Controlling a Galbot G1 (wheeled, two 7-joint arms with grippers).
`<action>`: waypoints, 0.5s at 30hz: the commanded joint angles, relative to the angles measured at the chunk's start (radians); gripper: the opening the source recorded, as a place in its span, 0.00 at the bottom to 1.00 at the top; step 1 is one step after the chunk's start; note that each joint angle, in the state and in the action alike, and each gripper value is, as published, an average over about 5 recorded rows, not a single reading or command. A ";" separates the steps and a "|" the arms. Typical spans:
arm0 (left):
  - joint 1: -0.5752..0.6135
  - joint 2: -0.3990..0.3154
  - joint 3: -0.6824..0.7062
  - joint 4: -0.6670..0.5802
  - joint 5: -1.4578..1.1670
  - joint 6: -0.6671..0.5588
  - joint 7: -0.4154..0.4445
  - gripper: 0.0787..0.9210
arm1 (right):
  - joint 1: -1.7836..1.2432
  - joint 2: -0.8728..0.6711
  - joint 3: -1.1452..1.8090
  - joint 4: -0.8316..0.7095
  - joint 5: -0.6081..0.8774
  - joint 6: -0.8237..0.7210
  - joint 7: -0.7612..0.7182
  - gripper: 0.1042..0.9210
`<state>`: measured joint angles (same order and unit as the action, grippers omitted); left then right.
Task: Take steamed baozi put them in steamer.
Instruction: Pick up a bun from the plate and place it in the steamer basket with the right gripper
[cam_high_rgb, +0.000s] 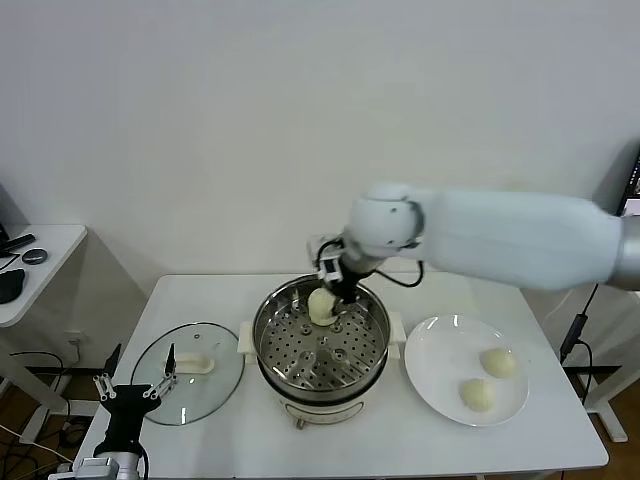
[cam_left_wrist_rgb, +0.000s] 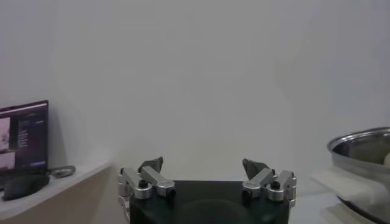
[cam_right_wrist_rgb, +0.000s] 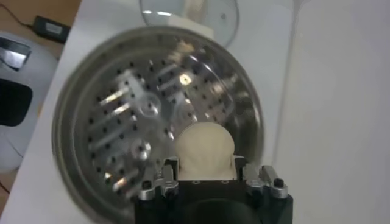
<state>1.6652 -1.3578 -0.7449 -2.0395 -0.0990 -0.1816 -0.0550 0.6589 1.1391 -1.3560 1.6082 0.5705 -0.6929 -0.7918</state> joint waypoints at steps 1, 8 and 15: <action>-0.001 -0.003 -0.007 0.003 0.006 -0.002 -0.001 0.88 | -0.076 0.145 -0.027 -0.061 0.029 -0.037 0.048 0.54; -0.001 -0.004 -0.016 0.002 0.010 -0.005 -0.002 0.88 | -0.148 0.181 -0.002 -0.153 -0.028 -0.035 0.047 0.54; -0.001 -0.003 -0.022 0.004 0.010 -0.009 -0.003 0.88 | -0.179 0.204 0.016 -0.193 -0.046 -0.035 0.054 0.54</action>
<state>1.6644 -1.3607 -0.7648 -2.0363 -0.0903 -0.1905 -0.0575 0.5262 1.3000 -1.3426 1.4680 0.5417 -0.7188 -0.7505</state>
